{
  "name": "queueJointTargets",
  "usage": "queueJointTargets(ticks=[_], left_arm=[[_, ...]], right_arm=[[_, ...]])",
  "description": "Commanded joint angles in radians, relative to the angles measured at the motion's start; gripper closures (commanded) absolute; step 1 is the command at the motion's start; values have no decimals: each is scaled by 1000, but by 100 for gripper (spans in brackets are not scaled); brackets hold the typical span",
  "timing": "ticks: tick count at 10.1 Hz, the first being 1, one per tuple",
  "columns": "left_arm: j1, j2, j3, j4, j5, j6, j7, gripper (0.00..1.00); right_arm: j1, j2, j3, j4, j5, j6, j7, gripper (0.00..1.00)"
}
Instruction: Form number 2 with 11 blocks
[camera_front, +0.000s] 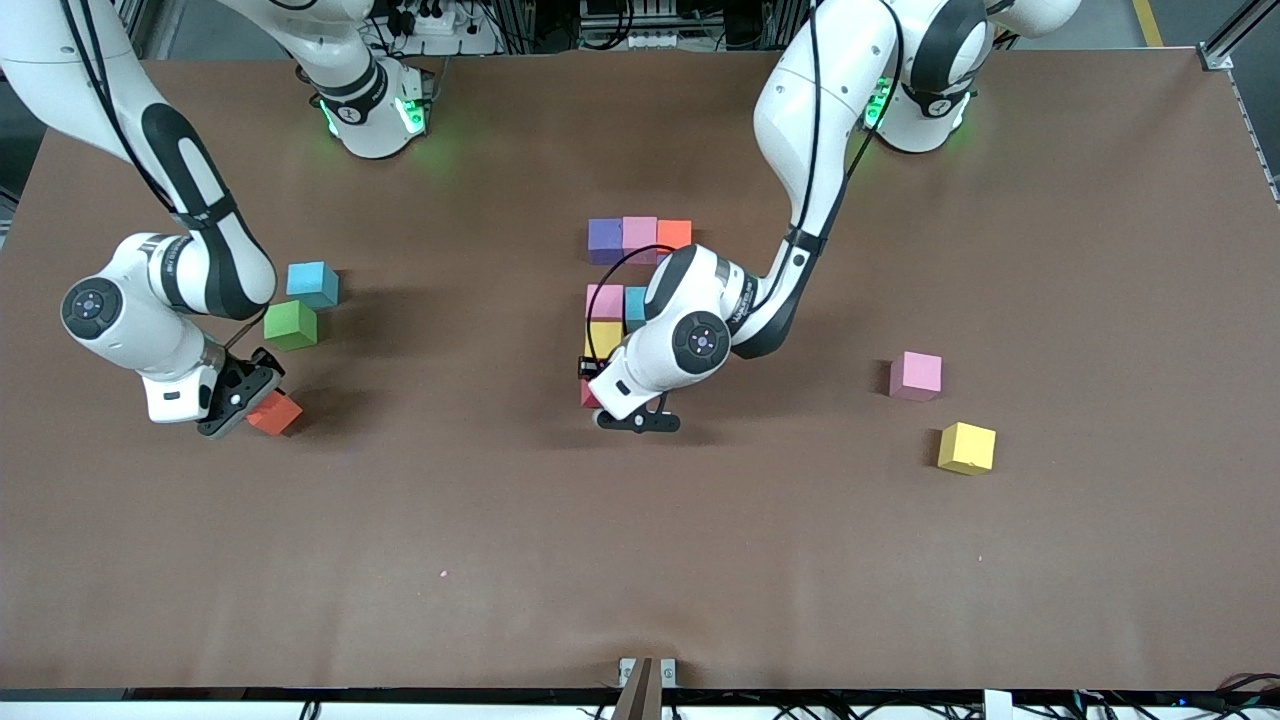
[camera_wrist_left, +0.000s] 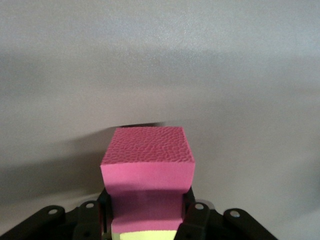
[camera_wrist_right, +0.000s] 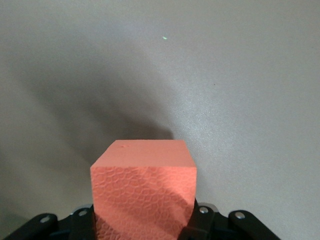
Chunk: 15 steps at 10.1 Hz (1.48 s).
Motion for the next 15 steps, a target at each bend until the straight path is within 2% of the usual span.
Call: queueJointTargets(ticks=[1, 6, 8, 9, 11, 15], left_arm=[[-20, 17, 33, 26, -33, -14, -6, 68], [-27, 12, 34, 21, -26, -60, -9, 67], [-27, 14, 36, 21, -26, -60, -8, 61], [-27, 14, 36, 20, -26, -60, -8, 55], [-26, 15, 36, 21, -28, -60, -5, 0], [-27, 3, 36, 26, -29, -60, -17, 0]], right_arm=[[5, -16, -1, -5, 11, -14, -5, 56], [5, -11, -2, -7, 11, -14, -6, 56], [5, -10, -2, -7, 11, -16, -6, 56], [5, -11, -2, -5, 11, -16, -9, 56], [5, -10, -2, -5, 11, -14, -10, 56], [11, -7, -2, -1, 11, -14, -8, 56]])
